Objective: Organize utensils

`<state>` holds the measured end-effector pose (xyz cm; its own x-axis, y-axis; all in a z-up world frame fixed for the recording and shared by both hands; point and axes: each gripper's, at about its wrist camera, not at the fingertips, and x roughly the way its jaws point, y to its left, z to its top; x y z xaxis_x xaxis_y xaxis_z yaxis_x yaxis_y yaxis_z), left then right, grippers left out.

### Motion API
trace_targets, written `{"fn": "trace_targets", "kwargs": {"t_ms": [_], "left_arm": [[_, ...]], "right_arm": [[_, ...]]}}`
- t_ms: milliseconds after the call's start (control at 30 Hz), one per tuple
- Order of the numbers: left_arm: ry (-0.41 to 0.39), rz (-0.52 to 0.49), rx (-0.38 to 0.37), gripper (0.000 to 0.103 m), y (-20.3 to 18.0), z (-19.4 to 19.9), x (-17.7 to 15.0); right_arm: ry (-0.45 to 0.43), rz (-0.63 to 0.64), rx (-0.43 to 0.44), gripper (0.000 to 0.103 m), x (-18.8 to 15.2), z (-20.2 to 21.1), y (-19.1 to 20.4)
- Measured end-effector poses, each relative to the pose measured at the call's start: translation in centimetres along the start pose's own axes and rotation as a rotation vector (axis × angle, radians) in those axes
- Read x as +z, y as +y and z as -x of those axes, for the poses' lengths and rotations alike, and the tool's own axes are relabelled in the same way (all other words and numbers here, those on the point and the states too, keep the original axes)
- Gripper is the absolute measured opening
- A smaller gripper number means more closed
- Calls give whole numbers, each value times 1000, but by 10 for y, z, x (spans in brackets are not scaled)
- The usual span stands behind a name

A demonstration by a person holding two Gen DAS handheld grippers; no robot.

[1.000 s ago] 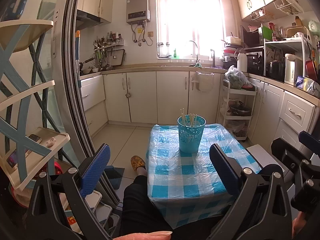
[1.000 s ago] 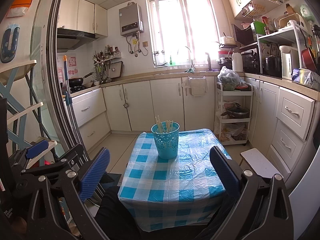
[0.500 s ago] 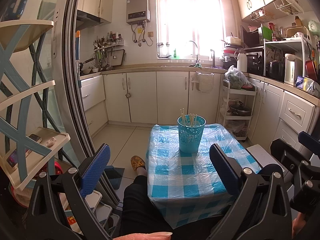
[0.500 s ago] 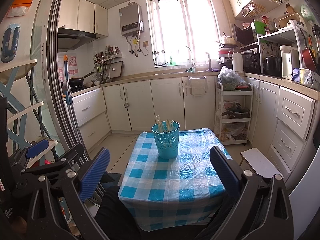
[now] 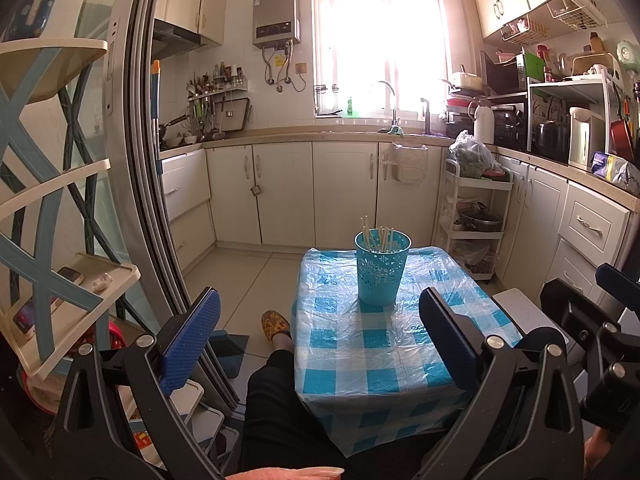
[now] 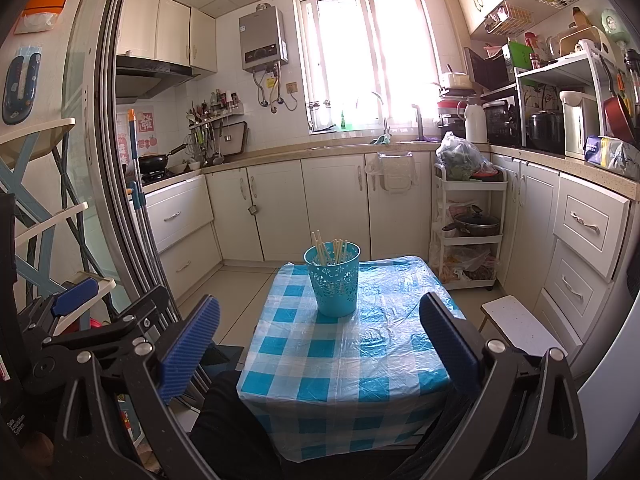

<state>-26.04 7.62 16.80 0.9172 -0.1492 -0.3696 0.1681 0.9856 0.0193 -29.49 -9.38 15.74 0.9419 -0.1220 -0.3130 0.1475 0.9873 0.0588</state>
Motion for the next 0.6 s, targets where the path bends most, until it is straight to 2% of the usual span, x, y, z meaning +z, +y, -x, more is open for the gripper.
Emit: {"fn": "trace_targets", "kwargs": {"t_ms": [267,600], "left_arm": [[-23,8,-1,95,-2,4,-6],[63,15,-14,95,-5,-24,-10]], "right_arm": [[1,1,2,96,-1,1,0],[26,-26,-3,96,-6,-14,-11]]}}
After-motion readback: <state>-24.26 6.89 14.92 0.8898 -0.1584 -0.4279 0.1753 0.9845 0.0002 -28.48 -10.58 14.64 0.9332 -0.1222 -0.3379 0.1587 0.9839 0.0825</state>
